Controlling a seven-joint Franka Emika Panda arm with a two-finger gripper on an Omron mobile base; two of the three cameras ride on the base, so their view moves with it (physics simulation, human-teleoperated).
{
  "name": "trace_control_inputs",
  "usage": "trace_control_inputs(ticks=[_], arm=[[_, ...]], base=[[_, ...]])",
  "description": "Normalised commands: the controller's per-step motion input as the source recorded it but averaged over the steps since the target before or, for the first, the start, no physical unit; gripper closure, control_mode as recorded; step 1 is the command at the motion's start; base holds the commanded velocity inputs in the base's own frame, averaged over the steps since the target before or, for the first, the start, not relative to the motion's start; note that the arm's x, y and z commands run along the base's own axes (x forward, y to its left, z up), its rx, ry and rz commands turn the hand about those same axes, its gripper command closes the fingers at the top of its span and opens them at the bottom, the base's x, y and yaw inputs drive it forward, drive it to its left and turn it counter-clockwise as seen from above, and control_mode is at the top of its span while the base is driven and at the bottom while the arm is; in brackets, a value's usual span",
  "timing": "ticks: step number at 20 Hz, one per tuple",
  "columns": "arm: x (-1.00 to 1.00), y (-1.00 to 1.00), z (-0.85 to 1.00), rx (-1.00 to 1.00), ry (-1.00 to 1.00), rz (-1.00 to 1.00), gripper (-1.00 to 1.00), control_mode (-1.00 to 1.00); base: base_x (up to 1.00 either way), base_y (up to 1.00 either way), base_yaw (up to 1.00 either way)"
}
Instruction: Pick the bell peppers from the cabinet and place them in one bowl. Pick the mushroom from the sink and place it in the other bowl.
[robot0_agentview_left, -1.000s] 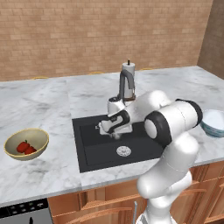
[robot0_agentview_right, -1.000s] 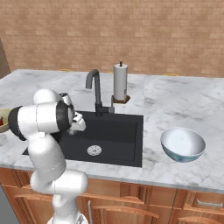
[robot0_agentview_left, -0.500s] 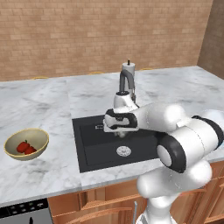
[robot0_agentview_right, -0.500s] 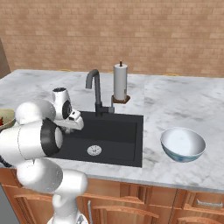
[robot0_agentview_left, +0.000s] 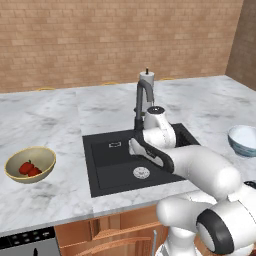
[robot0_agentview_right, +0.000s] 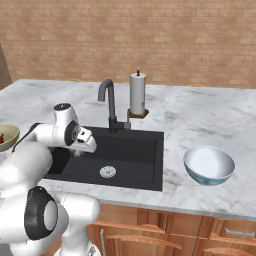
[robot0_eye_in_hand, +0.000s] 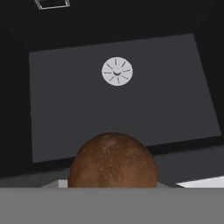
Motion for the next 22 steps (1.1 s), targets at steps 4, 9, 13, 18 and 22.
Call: trace_control_inputs(ticks=[4,9,13,18,22], arm=[[-0.31,-0.60,0.17,-0.07,-0.06,0.00,1.00,-1.00],[0.05,-0.68,0.00,0.04,0.00,0.08,1.00,-1.00],[-0.04,-0.38,0.01,0.03,0.00,0.03,1.00,-1.00],[-0.02,-0.06,0.00,0.00,0.00,0.00,1.00,1.00],[0.00,0.00,0.00,0.00,0.00,0.00,1.00,1.00]], base=[[0.00,0.00,0.00],[0.00,0.00,0.00],[0.00,0.00,0.00],[0.00,-0.09,0.00],[-0.01,-0.59,0.00]])
